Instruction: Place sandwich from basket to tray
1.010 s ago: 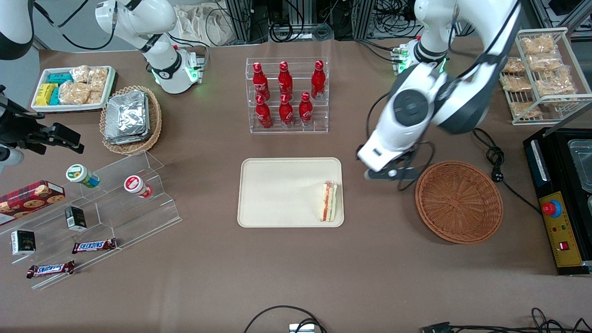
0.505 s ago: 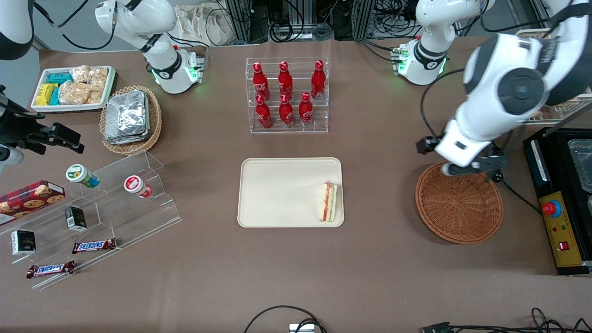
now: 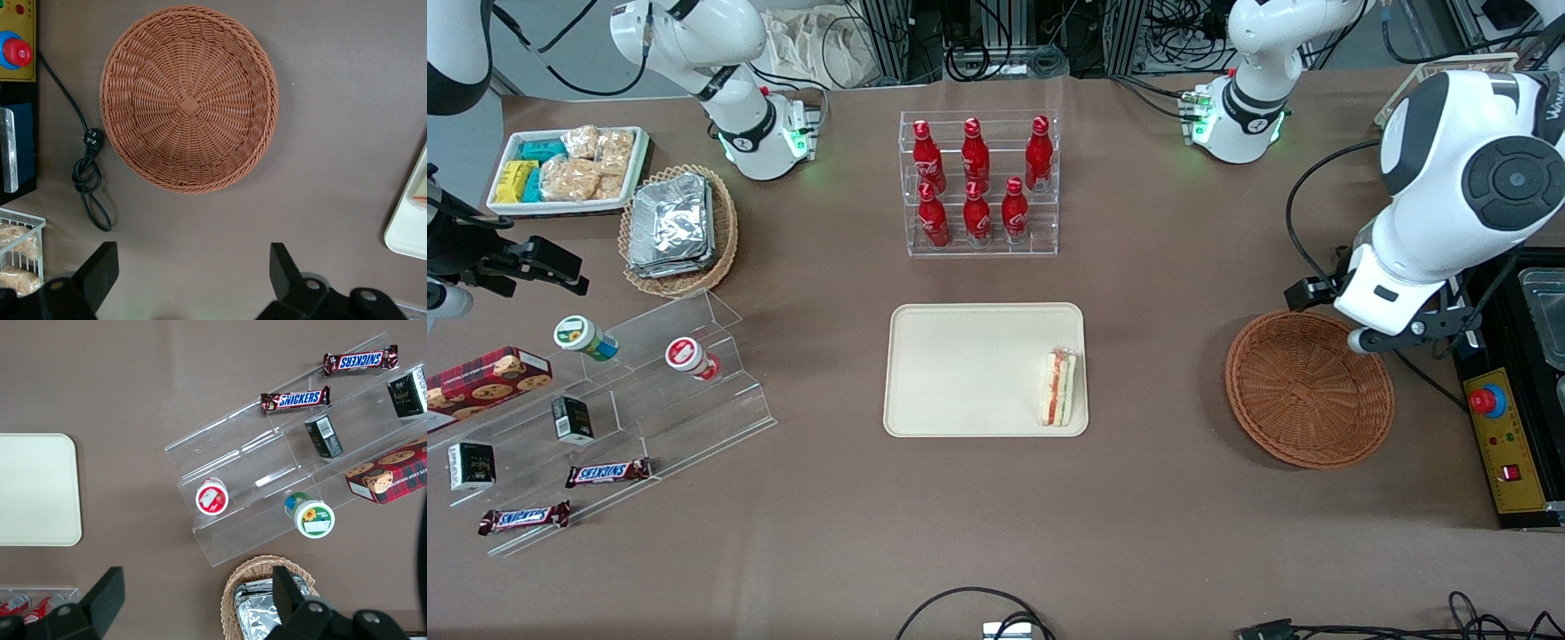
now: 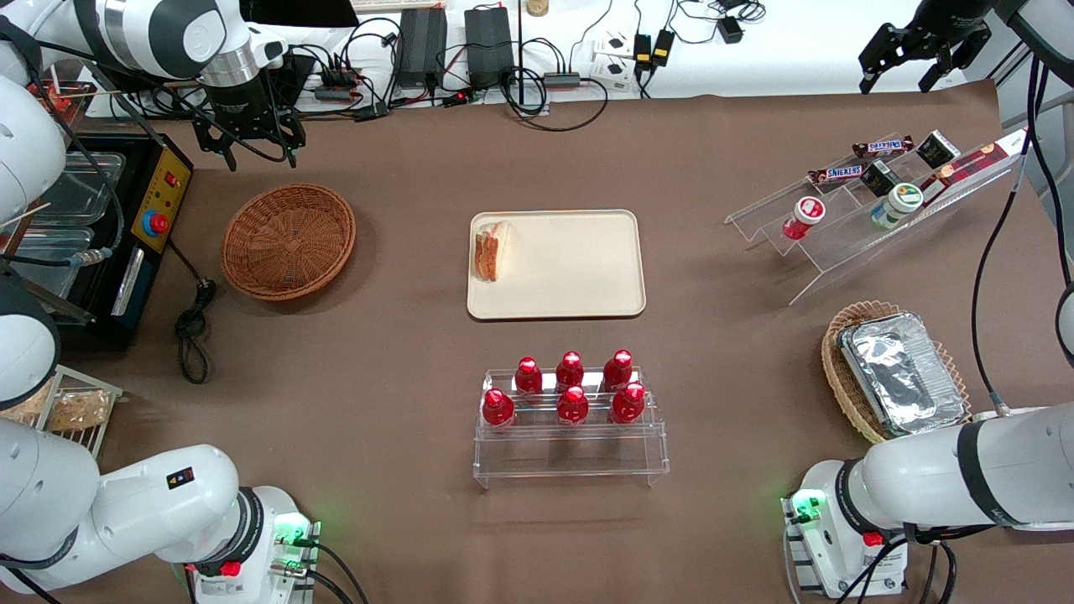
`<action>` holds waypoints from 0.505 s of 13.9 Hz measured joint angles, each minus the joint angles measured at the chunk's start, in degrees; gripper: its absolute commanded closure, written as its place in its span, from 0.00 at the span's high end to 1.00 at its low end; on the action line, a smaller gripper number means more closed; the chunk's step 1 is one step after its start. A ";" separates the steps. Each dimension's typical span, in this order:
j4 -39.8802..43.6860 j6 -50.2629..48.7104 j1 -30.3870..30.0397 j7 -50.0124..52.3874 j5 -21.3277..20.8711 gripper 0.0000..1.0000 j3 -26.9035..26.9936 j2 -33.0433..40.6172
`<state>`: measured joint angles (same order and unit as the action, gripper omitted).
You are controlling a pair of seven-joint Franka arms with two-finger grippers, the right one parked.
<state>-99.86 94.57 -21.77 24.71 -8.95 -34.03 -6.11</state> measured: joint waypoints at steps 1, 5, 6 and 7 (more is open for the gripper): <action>0.16 0.00 0.00 -0.09 0.00 1.00 -0.02 -0.07; 2.69 0.00 -0.36 -5.21 1.59 1.00 0.07 -1.16; 3.12 0.00 -0.73 -5.92 2.03 1.00 0.12 -1.51; 3.44 0.00 -1.05 -6.35 2.20 1.00 0.12 -1.82</action>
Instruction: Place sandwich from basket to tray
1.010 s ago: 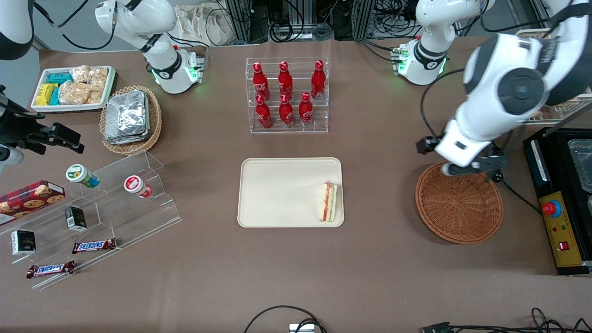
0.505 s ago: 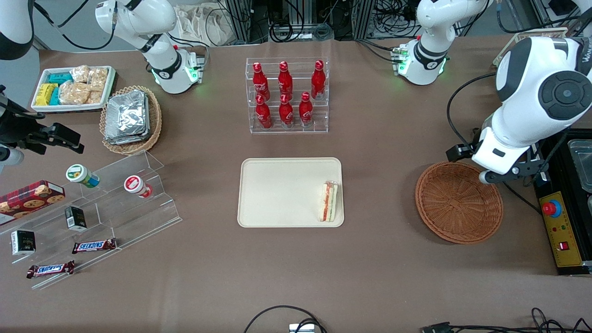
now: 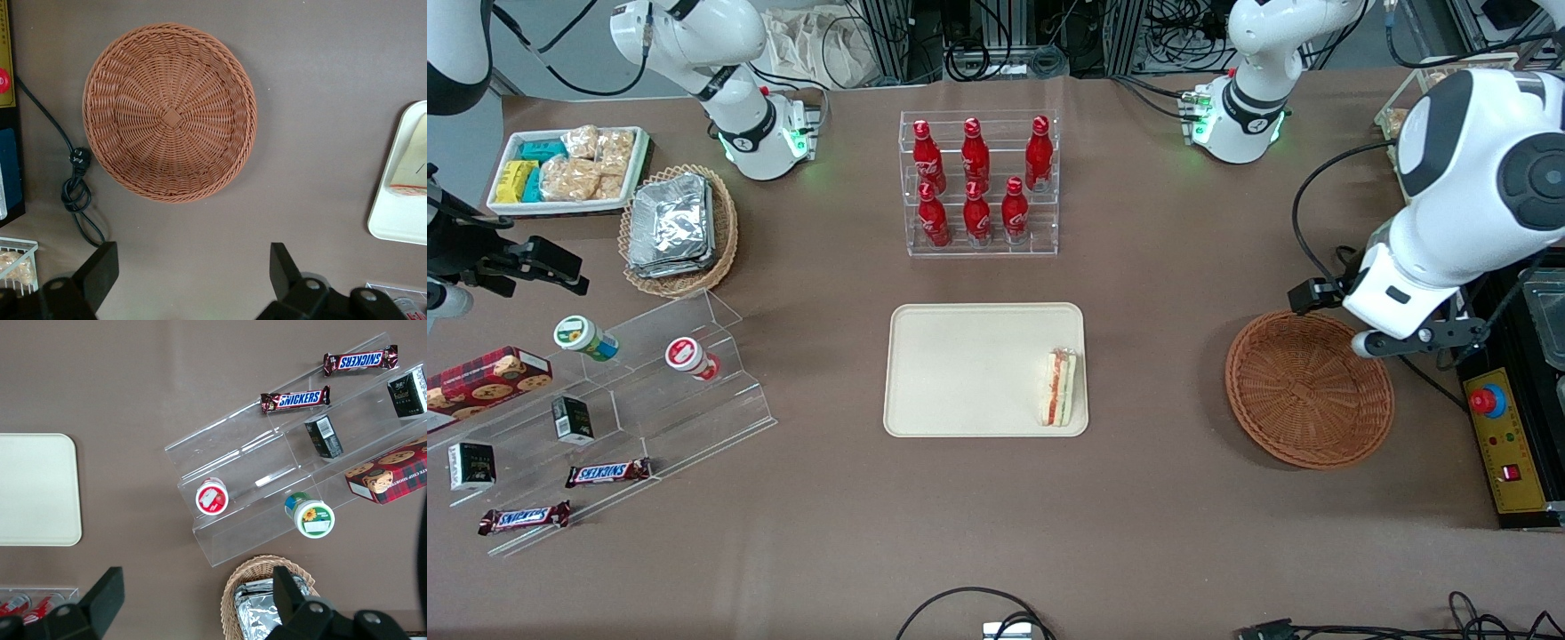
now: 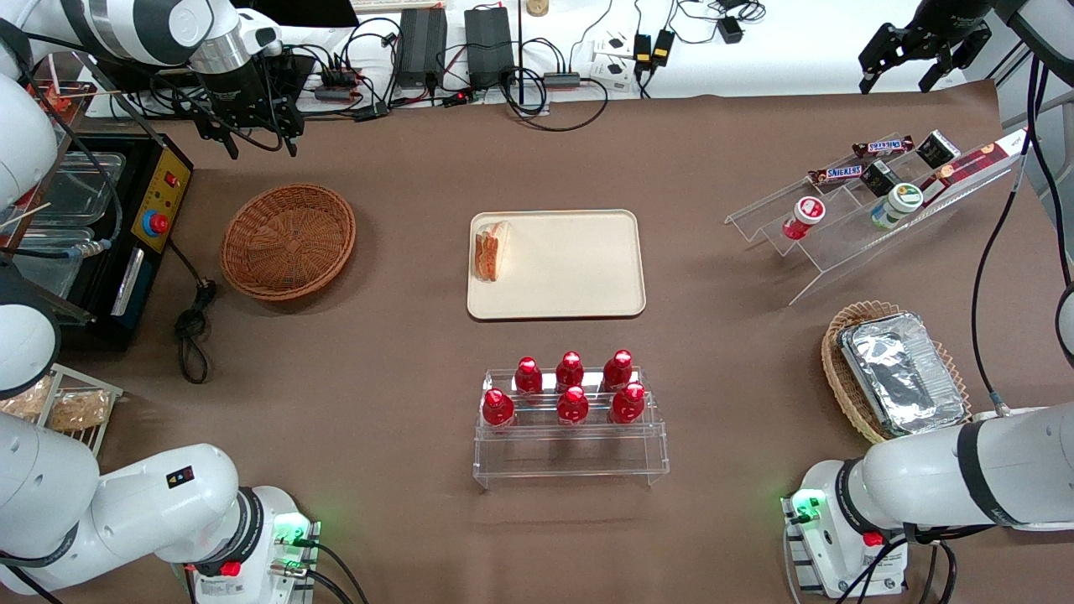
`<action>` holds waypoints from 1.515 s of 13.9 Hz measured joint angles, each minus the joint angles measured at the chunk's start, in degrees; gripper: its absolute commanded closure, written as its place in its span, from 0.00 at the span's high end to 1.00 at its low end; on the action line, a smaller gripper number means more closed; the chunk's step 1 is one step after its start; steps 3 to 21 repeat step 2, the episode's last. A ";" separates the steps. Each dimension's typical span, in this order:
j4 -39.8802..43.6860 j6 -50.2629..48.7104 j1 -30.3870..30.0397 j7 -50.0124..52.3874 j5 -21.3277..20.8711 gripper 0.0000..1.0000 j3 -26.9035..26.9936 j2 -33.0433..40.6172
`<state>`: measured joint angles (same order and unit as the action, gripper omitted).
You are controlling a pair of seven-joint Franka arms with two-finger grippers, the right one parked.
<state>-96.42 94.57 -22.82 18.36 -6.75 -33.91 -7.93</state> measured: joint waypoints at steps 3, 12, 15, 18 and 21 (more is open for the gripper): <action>1.26 0.01 -0.15 -0.13 0.09 1.00 -0.01 -0.88; 1.26 0.01 -0.15 -0.13 0.09 1.00 -0.01 -0.88; 1.26 0.01 -0.15 -0.13 0.09 1.00 -0.01 -0.88; 1.26 0.01 -0.15 -0.13 0.09 1.00 -0.01 -0.88; 1.26 0.01 -0.15 -0.13 0.09 1.00 -0.01 -0.88</action>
